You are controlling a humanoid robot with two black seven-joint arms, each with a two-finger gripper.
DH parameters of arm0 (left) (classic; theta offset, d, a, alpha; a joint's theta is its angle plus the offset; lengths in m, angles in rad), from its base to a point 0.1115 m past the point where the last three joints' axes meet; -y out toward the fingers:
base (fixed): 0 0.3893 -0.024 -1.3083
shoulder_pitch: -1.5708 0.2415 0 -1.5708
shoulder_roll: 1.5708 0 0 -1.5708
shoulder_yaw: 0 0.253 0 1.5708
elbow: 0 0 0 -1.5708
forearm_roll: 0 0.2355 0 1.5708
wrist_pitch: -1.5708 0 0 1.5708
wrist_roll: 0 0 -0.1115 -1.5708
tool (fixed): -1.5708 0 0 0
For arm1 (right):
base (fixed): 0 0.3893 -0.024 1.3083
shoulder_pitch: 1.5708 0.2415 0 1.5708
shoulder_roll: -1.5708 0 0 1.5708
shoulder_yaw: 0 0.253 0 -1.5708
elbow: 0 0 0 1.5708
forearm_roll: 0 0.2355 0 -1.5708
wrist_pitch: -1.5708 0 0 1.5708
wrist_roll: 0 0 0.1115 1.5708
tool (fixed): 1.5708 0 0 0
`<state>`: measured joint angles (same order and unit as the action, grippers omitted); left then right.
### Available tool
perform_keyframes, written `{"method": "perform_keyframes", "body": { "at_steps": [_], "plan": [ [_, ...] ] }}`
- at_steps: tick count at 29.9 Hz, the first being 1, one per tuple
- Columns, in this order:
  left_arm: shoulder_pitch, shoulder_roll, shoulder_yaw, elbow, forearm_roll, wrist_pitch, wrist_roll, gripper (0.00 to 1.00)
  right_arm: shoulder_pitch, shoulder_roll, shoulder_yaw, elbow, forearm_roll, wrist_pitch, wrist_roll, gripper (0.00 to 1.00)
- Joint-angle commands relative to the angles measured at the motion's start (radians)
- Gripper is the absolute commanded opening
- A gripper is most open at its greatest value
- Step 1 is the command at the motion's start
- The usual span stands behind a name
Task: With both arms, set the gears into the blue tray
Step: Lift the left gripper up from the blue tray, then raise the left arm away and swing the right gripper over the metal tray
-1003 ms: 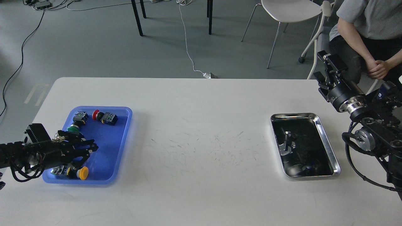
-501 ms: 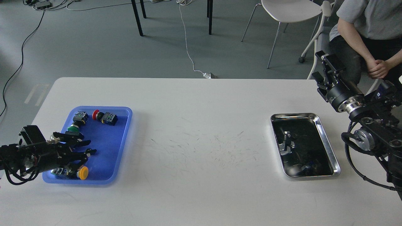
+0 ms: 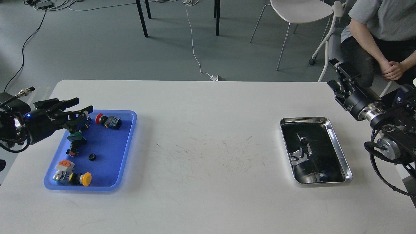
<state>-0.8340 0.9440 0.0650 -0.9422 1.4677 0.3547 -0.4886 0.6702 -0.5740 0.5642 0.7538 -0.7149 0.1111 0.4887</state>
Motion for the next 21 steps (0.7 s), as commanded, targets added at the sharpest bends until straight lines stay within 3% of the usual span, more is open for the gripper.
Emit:
{"method": "perform_keyframes", "body": {
  "at_steps": [1, 12, 21],
  "plan": [
    [-0.057, 0.005, -0.036, 0.002, -0.137, -0.051, 0.0, 0.67, 0.025, -0.021, -0.076, 0.009, 0.002, 0.031, 0.0, 0.94],
    [-0.054, -0.01, -0.155, 0.04, -0.434, -0.065, 0.0, 0.77, 0.23, -0.248, -0.441, 0.07, -0.014, 0.235, 0.0, 0.94],
    [-0.054, -0.145, -0.246, 0.245, -0.817, -0.112, 0.0, 0.84, 0.385, -0.308, -0.642, 0.093, -0.156, 0.352, 0.0, 0.94]
  ]
}}
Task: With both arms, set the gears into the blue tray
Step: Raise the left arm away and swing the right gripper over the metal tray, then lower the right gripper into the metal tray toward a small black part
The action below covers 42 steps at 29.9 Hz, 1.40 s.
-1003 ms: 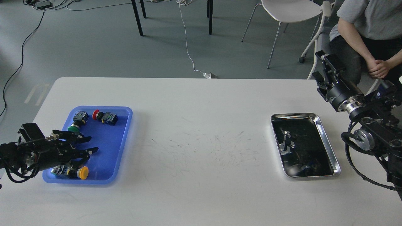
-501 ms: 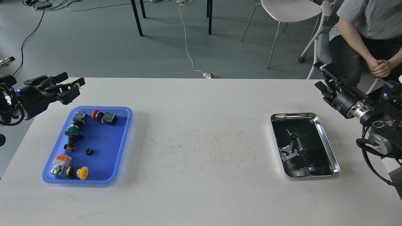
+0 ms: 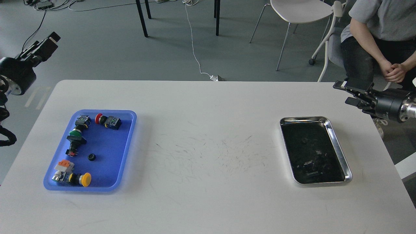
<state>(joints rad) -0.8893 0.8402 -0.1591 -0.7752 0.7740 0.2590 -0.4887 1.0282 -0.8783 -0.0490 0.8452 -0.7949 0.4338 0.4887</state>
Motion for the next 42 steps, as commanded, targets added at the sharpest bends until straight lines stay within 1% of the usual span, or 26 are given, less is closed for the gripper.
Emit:
{"method": "perform_keyframes", "body": {
  "at_steps": [1, 5, 7, 13, 18, 21, 22, 23, 27, 31, 34, 38, 42],
  "plan": [
    [0.0, -0.058, -0.022, 0.102, -0.152, -0.026, 0.0, 0.84, 0.032, -0.004, -0.029, -0.003, -0.116, 0.037, 0.0, 0.94],
    [-0.005, -0.108, -0.031, 0.184, -0.222, -0.041, 0.0, 0.85, 0.073, -0.004, -0.031, -0.009, -0.303, 0.055, 0.0, 0.94],
    [-0.005, -0.13, -0.06, 0.214, -0.255, -0.041, 0.0, 0.85, 0.096, -0.004, -0.031, -0.005, -0.395, 0.055, 0.0, 0.94],
    [-0.003, -0.165, -0.151, 0.237, -0.323, -0.04, 0.0, 0.86, 0.139, 0.015, -0.034, -0.006, -0.668, 0.055, 0.0, 0.92],
    [-0.003, -0.168, -0.163, 0.235, -0.335, -0.04, 0.0, 0.87, 0.138, 0.065, -0.041, -0.015, -0.806, 0.055, 0.0, 0.91],
    [-0.005, -0.171, -0.163, 0.235, -0.337, -0.04, 0.0, 0.87, 0.136, 0.078, -0.078, -0.018, -0.836, 0.055, 0.0, 0.9],
    [-0.005, -0.171, -0.163, 0.235, -0.337, -0.04, 0.0, 0.88, 0.136, 0.088, -0.109, -0.02, -0.845, 0.055, 0.0, 0.99],
    [-0.003, -0.171, -0.163, 0.235, -0.337, -0.04, 0.0, 0.88, 0.139, 0.104, -0.135, -0.021, -0.859, 0.055, 0.0, 1.0],
    [-0.002, -0.173, -0.163, 0.235, -0.337, -0.041, 0.0, 0.88, 0.183, 0.154, -0.192, -0.069, -0.874, 0.055, 0.0, 1.0],
    [-0.002, -0.171, -0.163, 0.235, -0.337, -0.041, 0.0, 0.88, 0.223, 0.16, -0.207, -0.077, -0.897, 0.055, 0.0, 1.0],
    [-0.002, -0.171, -0.163, 0.235, -0.337, -0.04, 0.0, 0.88, 0.266, 0.17, -0.21, -0.126, -0.929, 0.055, 0.0, 1.0],
    [0.0, -0.173, -0.163, 0.235, -0.337, -0.04, 0.0, 0.88, 0.27, 0.217, -0.261, -0.155, -0.943, 0.055, 0.0, 1.0],
    [0.001, -0.173, -0.163, 0.235, -0.338, -0.04, 0.0, 0.88, 0.271, 0.225, -0.301, -0.16, -0.943, 0.055, 0.0, 1.0]
  ]
}}
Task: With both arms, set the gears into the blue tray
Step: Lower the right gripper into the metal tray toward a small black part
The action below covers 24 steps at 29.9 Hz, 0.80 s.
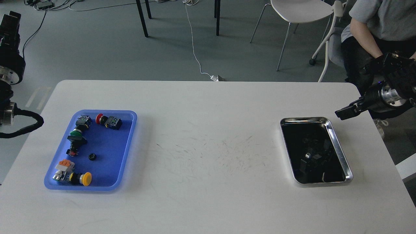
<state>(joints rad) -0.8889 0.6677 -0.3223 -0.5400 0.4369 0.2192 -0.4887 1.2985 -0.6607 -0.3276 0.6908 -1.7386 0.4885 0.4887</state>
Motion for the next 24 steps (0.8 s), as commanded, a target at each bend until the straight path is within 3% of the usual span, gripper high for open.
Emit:
{"method": "perform_keyframes", "body": {
  "at_steps": [1, 14, 24],
  "plan": [
    [0.001, 0.001, 0.0, 0.0, -0.001, 0.0, 0.0, 0.88, 0.001, 0.015, -0.027, -0.008, 0.001, 0.0, 0.0, 1.0],
    [-0.001, 0.009, 0.0, 0.0, -0.001, -0.001, 0.0, 0.88, 0.001, 0.207, -0.03, -0.022, -0.001, 0.0, 0.0, 0.97],
    [0.001, 0.013, 0.005, 0.0, 0.0, -0.003, 0.0, 0.88, -0.008, 0.222, -0.068, 0.025, -0.003, 0.0, 0.0, 0.95]
  ]
}}
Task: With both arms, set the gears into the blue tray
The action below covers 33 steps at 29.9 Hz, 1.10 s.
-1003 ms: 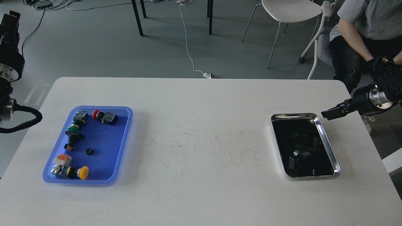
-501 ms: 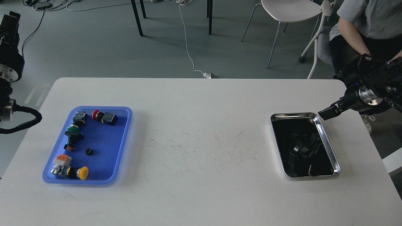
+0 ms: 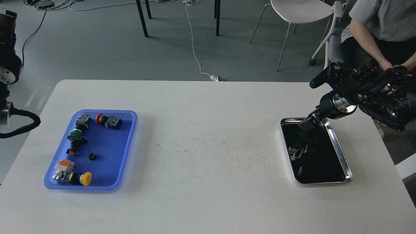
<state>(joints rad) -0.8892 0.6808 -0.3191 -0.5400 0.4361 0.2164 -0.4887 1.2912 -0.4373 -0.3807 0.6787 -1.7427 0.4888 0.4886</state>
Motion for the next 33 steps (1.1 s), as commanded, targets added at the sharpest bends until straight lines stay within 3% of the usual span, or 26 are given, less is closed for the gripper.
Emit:
{"method": "perform_keyframes", "body": {
  "at_steps": [1, 12, 16, 21, 25, 33],
  "plan": [
    [0.001, -0.001, 0.002, 0.0, 0.001, 0.0, 0.0, 0.88, -0.001, -0.009, -0.023, 0.062, 0.0, 0.0, 0.0, 0.95],
    [0.004, 0.0, 0.005, 0.0, 0.001, -0.002, 0.0, 0.89, -0.007, -0.012, -0.078, 0.096, 0.0, 0.0, 0.0, 0.88],
    [0.007, 0.005, 0.003, 0.0, 0.001, -0.003, 0.0, 0.9, -0.007, -0.012, -0.098, 0.096, 0.0, 0.0, 0.0, 0.8],
    [0.007, 0.003, 0.003, 0.0, 0.001, -0.003, 0.0, 0.9, -0.026, -0.012, -0.106, 0.099, 0.0, 0.0, 0.0, 0.79],
    [0.007, 0.003, 0.003, 0.0, 0.001, -0.003, 0.0, 0.9, -0.032, -0.011, -0.107, 0.091, 0.0, -0.021, 0.0, 0.71],
    [0.007, 0.003, 0.003, 0.0, 0.003, -0.003, 0.0, 0.9, -0.033, -0.001, -0.106, 0.076, 0.0, -0.024, 0.0, 0.69]
  ]
}}
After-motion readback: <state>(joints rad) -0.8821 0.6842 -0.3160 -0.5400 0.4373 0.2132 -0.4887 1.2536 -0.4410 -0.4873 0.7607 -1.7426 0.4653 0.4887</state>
